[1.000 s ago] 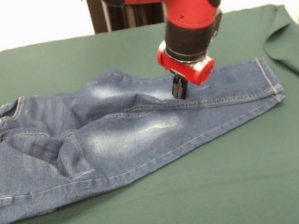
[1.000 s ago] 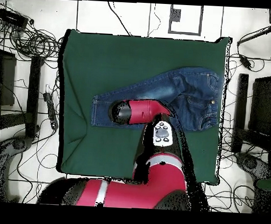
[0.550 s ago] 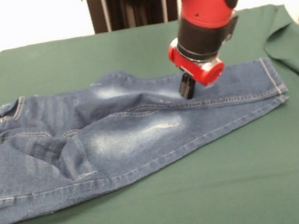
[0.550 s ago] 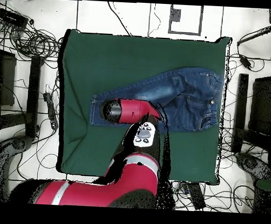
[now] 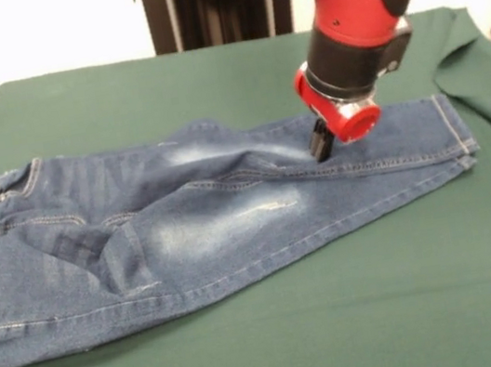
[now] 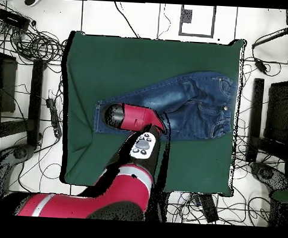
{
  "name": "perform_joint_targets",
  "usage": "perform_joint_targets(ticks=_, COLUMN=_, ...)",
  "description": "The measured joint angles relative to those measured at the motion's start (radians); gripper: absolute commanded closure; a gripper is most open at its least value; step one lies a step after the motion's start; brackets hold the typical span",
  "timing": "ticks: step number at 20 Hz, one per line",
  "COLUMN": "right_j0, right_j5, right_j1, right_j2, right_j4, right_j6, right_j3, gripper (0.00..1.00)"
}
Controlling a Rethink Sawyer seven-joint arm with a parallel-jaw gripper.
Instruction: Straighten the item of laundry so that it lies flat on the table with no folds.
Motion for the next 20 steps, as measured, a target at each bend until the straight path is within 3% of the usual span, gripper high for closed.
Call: perform_joint_targets(ticks=20, right_j0=0.104, right_j5=0.000, right_j1=0.057, right_j2=-0.105, right_j4=0.214, right_j6=0.002, right_j3=-0.006, gripper=1.00)
